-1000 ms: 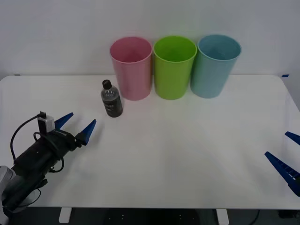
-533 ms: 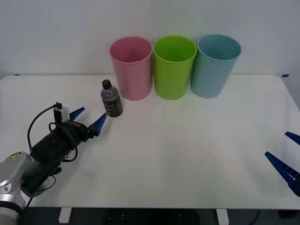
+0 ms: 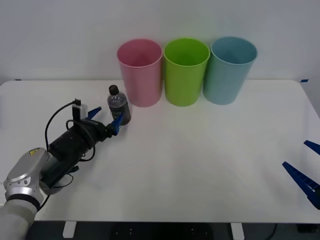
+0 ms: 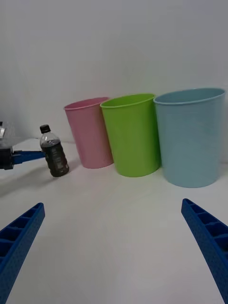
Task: Grasp the object on the table and drop it into the matching bin: aluminum can to the light blue bin, PET bottle to the pink bin.
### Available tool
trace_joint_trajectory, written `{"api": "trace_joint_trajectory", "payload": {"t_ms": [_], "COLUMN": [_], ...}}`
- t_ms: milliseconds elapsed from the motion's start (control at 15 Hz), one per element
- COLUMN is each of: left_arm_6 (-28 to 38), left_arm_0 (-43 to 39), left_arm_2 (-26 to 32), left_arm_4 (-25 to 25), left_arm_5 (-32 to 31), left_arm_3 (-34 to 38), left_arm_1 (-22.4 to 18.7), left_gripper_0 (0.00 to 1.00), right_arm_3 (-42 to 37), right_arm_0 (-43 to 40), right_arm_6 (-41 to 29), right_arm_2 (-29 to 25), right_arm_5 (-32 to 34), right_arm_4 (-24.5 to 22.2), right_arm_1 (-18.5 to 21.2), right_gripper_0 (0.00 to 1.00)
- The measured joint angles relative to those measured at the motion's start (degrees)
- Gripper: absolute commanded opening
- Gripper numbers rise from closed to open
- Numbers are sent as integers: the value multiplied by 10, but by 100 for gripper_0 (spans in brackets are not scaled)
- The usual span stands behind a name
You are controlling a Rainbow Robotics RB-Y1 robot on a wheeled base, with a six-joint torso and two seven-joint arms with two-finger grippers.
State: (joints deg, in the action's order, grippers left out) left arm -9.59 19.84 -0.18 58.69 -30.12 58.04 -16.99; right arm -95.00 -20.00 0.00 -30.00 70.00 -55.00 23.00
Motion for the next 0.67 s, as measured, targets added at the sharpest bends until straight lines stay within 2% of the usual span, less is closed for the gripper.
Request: {"api": "trace_joint_trajectory", "payload": {"t_ms": [467, 667], "left_arm_6": [-9, -10], "left_arm_0": [75, 85], "left_arm_2": [0, 0], "left_arm_4": [18, 29], "left_arm_5": [7, 19], "left_arm_3": [-85, -91], "left_arm_1": [12, 21], "left_gripper_0": [100, 100], "right_arm_3": [0, 0], "right_arm_0": [0, 0], "right_arm_6": [0, 0], "right_arm_2": [0, 0], "right_arm_5": [0, 0], "right_arm_4": [0, 0], "right_arm_1": [0, 0], "right_gripper_0": [100, 100]}}
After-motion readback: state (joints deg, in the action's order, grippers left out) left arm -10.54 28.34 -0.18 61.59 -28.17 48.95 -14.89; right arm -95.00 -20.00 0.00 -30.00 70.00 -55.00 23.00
